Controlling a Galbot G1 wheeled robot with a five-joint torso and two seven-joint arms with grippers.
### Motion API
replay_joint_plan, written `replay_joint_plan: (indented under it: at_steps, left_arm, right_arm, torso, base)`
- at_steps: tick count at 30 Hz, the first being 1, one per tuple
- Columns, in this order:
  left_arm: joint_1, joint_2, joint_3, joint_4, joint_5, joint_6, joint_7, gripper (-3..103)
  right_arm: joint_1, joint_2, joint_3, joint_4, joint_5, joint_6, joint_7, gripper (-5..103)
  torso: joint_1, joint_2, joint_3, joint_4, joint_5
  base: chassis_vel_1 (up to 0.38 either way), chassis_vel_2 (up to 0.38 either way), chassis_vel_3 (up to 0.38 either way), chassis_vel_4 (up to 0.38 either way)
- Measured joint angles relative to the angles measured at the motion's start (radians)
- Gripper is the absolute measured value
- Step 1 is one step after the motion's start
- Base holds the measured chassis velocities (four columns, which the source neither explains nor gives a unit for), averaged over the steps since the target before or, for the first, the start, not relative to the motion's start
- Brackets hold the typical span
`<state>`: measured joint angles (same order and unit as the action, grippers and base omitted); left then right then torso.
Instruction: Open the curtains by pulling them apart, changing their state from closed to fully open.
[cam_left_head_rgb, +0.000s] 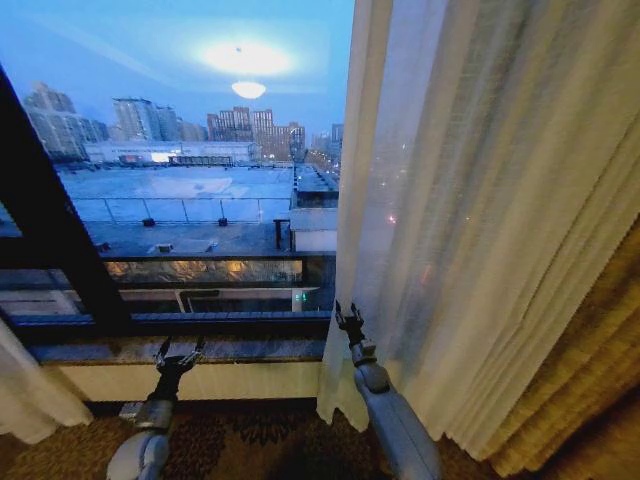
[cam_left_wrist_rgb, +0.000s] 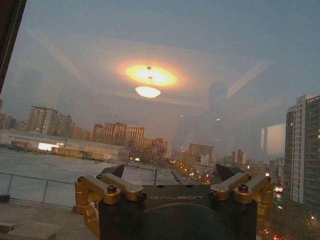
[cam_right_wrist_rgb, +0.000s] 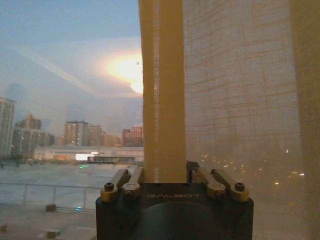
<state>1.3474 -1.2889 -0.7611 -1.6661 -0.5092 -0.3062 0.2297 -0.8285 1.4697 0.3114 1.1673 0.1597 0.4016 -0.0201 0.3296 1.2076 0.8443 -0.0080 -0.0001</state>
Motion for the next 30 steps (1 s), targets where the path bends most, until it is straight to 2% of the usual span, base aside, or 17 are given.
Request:
replay_joint_plan:
  at_steps: [2, 5, 7, 10, 23, 30]
  left_arm:
    - [0.0, 0.0, 0.0, 0.0, 0.0, 0.0, 0.0, 100]
    - [0.0, 0.0, 0.0, 0.0, 0.0, 0.0, 0.0, 100]
    - [0.0, 0.0, 0.0, 0.0, 0.0, 0.0, 0.0, 100]
    - [0.0, 0.0, 0.0, 0.0, 0.0, 0.0, 0.0, 100]
    - [0.0, 0.0, 0.0, 0.0, 0.0, 0.0, 0.0, 100]
    - [0.0, 0.0, 0.0, 0.0, 0.0, 0.0, 0.0, 100]
  right_arm:
    - [-0.003, 0.0, 0.002, 0.004, 0.011, 0.002, -0.005, 32]
    - [-0.007, 0.0, 0.013, 0.011, 0.0, 0.009, -0.011, 15]
    - [-0.008, -0.001, 0.014, 0.012, -0.011, 0.01, -0.006, 15]
    - [-0.018, -0.004, 0.015, 0.024, -0.038, -0.003, 0.014, 2]
    - [-0.024, -0.007, 0.016, 0.031, -0.009, -0.014, 0.012, 0]
    - [-0.022, -0.012, 0.017, 0.029, -0.009, -0.02, 0.008, 0]
  torso:
    - [0.0, 0.0, 0.0, 0.0, 0.0001]
    - [0.0, 0.0, 0.0, 0.0, 0.0]
    - [0.0, 0.0, 0.0, 0.0, 0.0]
    - [0.0, 0.0, 0.0, 0.0, 0.0]
    - [0.0, 0.0, 0.0, 0.0001, -0.0001]
    - [0.0, 0.0, 0.0, 0.0001, -0.0001]
  base:
    - [0.0, 0.0, 0.0, 0.0]
    - [0.0, 0.0, 0.0, 0.0]
    - [0.0, 0.0, 0.0, 0.0]
    - [0.0, 0.0, 0.0, 0.0]
    - [-0.012, -0.012, 0.014, 0.011]
    - [-0.137, -0.135, 0.137, 0.143]
